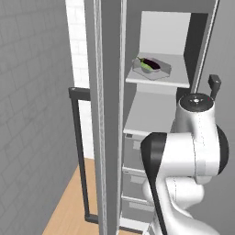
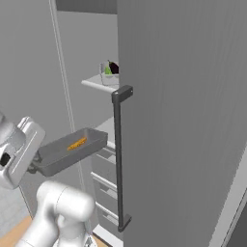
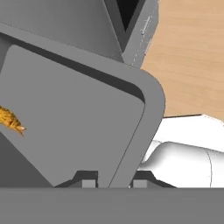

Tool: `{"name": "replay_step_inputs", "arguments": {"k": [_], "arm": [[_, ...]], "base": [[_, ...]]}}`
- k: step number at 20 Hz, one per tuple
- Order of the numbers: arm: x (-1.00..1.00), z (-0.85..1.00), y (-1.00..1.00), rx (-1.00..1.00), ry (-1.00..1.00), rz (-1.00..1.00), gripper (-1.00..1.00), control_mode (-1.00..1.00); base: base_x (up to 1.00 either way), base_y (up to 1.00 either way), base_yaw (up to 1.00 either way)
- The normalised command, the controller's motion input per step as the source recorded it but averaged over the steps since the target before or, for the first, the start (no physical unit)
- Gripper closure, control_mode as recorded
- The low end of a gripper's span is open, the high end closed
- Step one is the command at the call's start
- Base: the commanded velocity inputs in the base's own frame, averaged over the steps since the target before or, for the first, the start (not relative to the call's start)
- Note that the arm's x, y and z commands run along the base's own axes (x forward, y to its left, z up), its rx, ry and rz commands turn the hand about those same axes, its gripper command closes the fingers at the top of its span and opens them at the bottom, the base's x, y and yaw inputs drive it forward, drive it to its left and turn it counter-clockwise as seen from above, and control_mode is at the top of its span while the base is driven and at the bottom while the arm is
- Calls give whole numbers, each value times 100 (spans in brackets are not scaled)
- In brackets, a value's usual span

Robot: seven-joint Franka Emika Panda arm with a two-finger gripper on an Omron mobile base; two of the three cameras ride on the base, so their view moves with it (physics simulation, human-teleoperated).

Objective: Take the meat container that has the shrimp and place it on the second highest rack of the freezer. Then take the vegetable container that has the eggplant and lemon wedge and place it on the highest rack of the freezer.

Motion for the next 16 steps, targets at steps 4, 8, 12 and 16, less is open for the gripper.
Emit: {"name": "replay_step_inputs", "arguments": {"k": [4, 8, 12, 16], "arm": [[4, 0, 1, -11, -2, 7, 100, -100], [24, 0, -4, 0, -9, 20, 100, -100], [37, 0, -14, 3, -18, 23, 100, -100], [84, 0, -6, 4, 3, -1, 100, -100]], "base": [[0, 0, 0], [0, 0, 0], [0, 0, 0], [0, 0, 0]]}}
